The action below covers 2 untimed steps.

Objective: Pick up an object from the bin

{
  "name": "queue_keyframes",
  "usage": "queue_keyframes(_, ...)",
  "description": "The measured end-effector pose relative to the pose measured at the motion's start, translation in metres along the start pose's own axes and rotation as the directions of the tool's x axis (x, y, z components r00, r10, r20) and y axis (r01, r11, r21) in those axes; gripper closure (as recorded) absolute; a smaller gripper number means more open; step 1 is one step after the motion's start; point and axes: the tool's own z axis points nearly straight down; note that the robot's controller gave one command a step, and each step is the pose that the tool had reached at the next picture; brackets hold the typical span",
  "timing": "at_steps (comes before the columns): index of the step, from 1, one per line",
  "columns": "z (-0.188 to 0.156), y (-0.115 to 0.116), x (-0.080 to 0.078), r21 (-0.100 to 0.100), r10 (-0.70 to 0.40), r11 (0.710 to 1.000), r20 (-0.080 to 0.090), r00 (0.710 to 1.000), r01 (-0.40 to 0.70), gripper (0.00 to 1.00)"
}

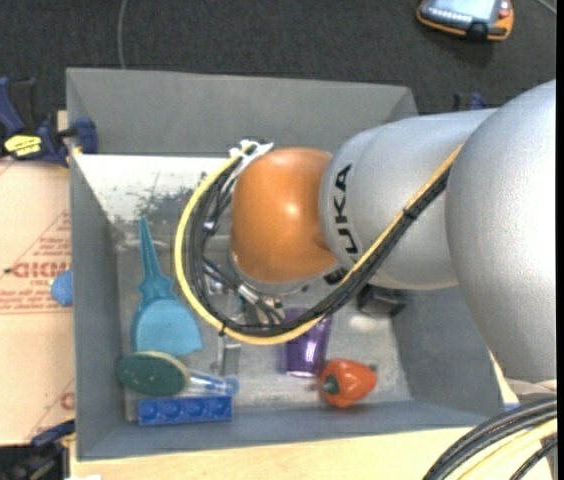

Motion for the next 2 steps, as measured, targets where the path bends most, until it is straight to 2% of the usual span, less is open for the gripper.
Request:
queue_keyframes(1,0.054,0.045,0.025,-0.001,0.004,1.000,0.003,1.000,-0.004,0.00)
queue_keyframes(2,0.065,0.067,0.038,0.005,0.001,1.000,0.018,1.000,-0.001,1.00)
